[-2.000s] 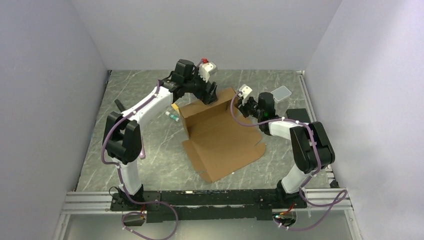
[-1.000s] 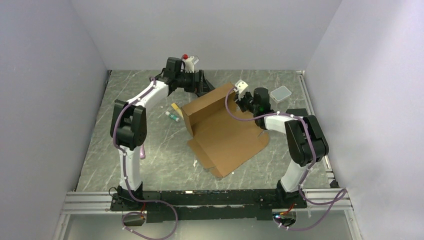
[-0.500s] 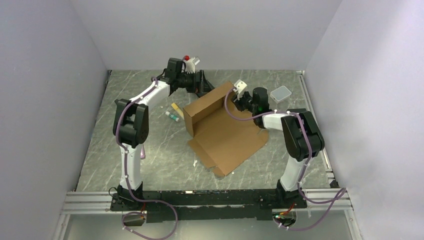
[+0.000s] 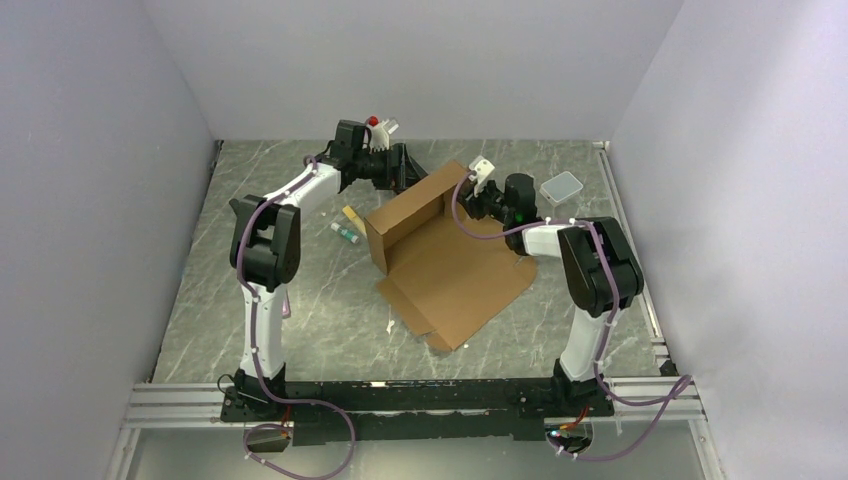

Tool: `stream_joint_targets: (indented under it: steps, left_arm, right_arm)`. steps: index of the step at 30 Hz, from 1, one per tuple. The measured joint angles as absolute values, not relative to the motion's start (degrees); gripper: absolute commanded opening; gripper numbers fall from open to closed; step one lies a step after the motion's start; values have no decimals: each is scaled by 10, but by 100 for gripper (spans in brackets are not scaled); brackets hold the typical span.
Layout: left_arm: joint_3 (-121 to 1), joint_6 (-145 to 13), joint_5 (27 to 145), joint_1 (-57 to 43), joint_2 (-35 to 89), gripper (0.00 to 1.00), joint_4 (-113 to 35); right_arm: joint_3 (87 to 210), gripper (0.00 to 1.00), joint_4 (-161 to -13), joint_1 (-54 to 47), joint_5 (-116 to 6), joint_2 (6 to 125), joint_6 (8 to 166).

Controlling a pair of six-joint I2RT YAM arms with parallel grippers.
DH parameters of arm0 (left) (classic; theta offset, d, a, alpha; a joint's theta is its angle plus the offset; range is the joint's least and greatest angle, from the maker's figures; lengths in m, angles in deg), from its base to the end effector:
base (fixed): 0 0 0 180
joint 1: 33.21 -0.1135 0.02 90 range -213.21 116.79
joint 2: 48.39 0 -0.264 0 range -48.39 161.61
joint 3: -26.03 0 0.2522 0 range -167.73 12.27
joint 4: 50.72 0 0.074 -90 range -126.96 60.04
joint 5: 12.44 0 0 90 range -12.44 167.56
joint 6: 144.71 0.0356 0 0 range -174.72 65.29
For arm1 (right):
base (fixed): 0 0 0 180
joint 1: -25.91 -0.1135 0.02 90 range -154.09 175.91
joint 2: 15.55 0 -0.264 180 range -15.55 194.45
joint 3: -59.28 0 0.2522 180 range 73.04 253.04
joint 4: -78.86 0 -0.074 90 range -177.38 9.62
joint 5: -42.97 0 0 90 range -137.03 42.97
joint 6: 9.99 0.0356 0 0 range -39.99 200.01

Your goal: Fold the paper box

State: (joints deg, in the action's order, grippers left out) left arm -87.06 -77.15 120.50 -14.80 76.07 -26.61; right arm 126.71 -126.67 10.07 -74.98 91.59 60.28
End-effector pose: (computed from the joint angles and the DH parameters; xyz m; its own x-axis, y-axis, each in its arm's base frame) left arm 0.4650 -0.1803 0.2234 -0.7982 -0.0288 -0.6017 0.4900 0.5500 -0.6763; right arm 0.3745 0.1236 0.1788 0.0071 -0.3080 -0.9514 -0.7180 0.6606 -0.2192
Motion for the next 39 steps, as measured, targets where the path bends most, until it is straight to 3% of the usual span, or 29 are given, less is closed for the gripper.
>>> stream_joint_targets:
  steps: [8,9,12,26,34,39]
  left_arm:
    - [-871,-775,1214,-149,761,87,-266]
    - [-871,-776,1215,-149,762,87,-267]
    - [-871,-780,1217,-149,764,87,-266]
    - [-869,-788,1214,-151,764,88,-274]
    - [-863,-794,1216,-153,764,89,-277]
    - [-854,-795,1217,-153,764,89,-277]
  right_arm:
    - [1267,31,-1341,101,-779,951,668]
    - [1267,27,-1353,101,-781,956,677]
    - [1266,0,-1391,101,-786,970,696]
    - [1243,0,-1426,84,-661,969,699]
    - [1248,33,-1412,84,-683,968,695]
    - [1248,44,-1402,86,-710,968,696]
